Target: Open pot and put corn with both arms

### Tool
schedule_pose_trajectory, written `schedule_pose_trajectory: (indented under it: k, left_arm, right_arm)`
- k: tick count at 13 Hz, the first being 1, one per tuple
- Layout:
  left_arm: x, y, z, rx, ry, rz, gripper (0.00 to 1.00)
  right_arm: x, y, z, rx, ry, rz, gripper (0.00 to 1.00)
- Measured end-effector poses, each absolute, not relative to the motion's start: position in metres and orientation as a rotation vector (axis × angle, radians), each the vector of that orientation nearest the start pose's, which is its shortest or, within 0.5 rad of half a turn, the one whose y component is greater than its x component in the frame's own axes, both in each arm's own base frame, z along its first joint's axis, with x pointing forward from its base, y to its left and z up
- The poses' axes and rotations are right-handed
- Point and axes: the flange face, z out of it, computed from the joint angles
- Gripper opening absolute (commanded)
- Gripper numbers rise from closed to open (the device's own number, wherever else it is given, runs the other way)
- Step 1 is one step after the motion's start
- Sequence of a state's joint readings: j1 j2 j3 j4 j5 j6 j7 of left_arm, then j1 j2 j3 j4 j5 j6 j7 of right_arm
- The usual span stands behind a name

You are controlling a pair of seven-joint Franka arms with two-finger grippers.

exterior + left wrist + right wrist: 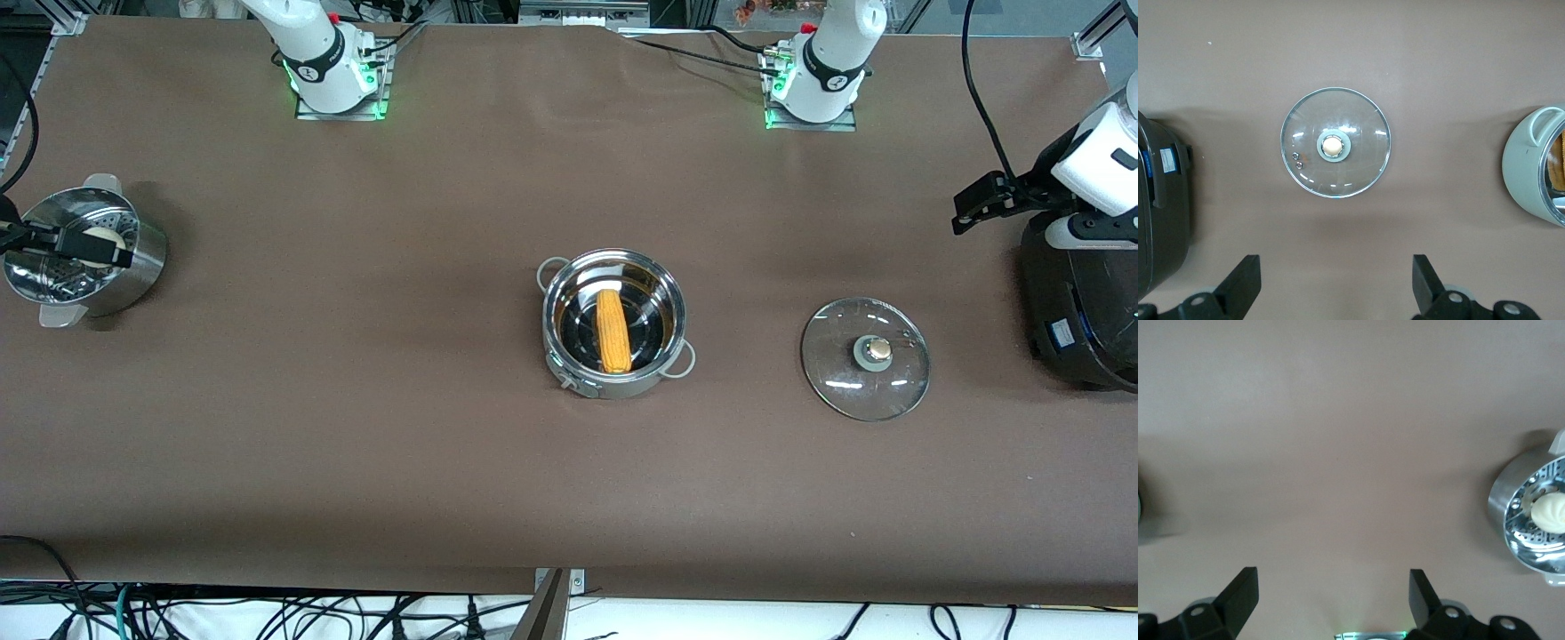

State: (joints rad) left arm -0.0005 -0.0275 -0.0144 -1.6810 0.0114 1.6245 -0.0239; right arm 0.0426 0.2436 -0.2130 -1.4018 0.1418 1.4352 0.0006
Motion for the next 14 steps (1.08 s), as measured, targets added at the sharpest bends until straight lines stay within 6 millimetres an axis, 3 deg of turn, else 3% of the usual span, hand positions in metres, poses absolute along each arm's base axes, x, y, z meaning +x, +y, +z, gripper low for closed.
schedule_pose_trajectory:
  k: [5,10,14]
  left_arm:
    - [0.548,-0.007,0.592,-3.129,-0.012,0.045,1.00]
    - [0.548,-0.006,0.592,-3.129,-0.012,0.045,1.00]
    - [0.548,-0.006,0.592,-3.129,-0.010,0.045,1.00]
  right_arm:
    - [0.595,-0.065,0.551,-2.998,0.227,0.360,1.00]
    - [0.588,-0.076,0.538,-3.043,0.187,0.402,1.00]
    - [0.567,-0.069,0.539,-3.042,0.149,0.369,1.00]
